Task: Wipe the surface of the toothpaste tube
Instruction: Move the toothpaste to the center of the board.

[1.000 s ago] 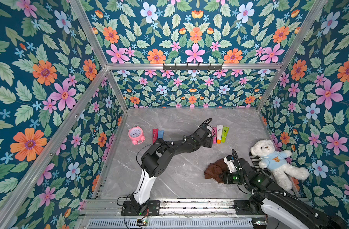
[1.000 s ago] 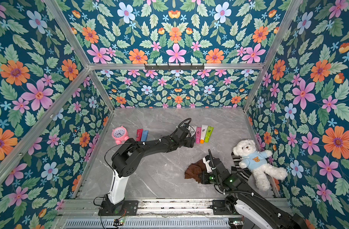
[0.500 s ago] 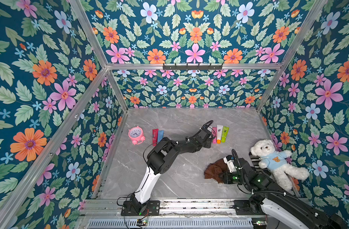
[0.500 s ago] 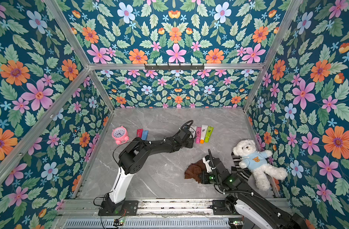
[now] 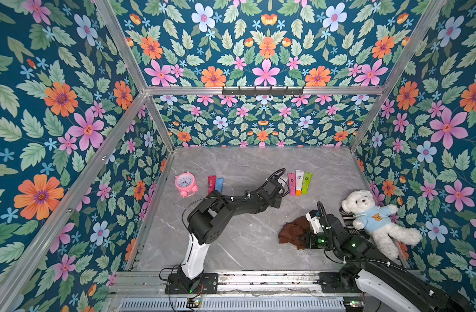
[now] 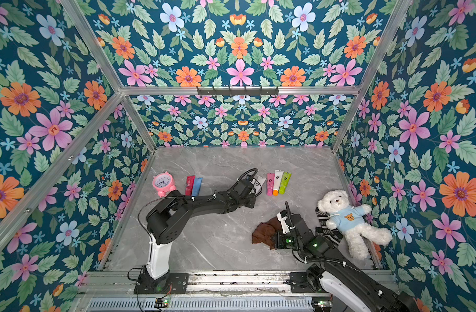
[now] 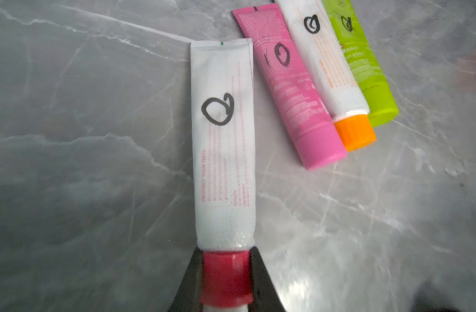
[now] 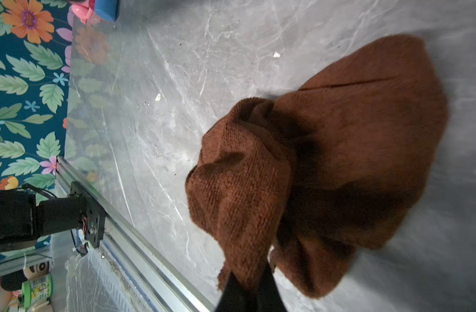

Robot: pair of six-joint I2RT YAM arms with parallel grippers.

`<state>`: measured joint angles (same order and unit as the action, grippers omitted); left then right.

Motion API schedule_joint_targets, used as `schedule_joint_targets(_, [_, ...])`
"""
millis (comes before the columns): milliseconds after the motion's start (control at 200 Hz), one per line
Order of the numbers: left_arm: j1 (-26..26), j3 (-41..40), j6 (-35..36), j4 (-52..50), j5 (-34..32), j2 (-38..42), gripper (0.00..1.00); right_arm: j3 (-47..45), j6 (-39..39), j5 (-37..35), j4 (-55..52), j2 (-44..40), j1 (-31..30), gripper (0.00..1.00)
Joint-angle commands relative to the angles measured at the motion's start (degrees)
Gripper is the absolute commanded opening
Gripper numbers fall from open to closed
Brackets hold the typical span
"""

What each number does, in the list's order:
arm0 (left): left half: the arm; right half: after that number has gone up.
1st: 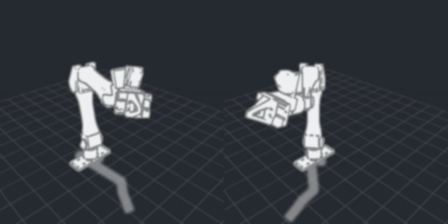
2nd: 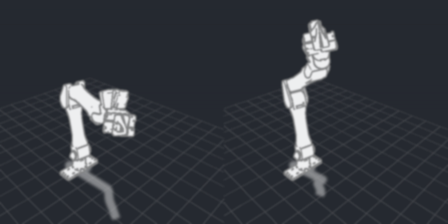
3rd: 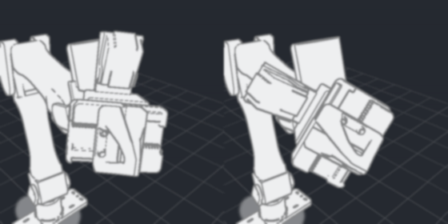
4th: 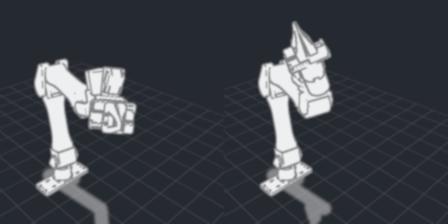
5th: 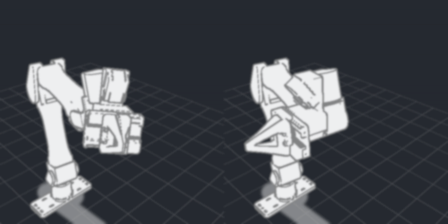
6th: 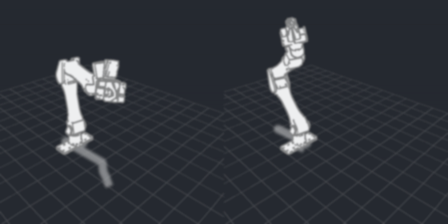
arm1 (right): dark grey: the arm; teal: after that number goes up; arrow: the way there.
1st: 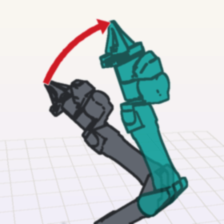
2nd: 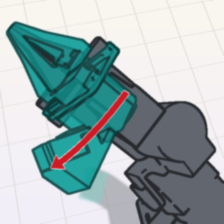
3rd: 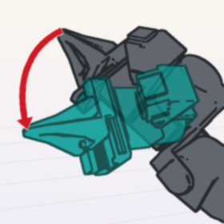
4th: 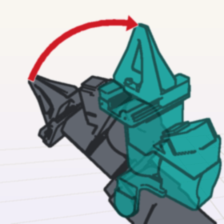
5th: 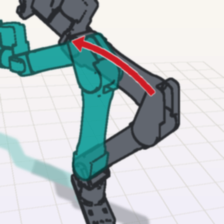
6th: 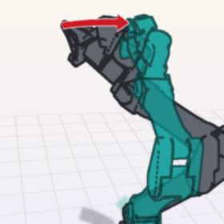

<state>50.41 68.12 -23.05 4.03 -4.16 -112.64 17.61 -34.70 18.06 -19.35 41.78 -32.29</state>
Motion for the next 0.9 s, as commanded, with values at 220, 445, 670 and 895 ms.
schedule_joint_targets(220, [4.85,-22.4,7.12,-4.46,-0.52,24.63,0.05,11.53,7.32,7.98,2.85,12.04,7.41,0.0])
schedule_joint_targets(445, [10.19,-35.26,5.27,-3.55,-4.8,35.34,0.03,21.81,10.14,10.99,7.65,26.95,7.38,0.0])
schedule_joint_targets(670, [12.91,-42.29,3.61,2.59,-7.26,37.87,0.0,28.97,13.19,5.52,9.5,41.96,3.39,0.0])
schedule_joint_targets(895, [13.82,-41.05,5.26,3.65,-5.74,34.34,0.0,32.14,11.29,2.9,15.38,52.64,-4.2,0.0])
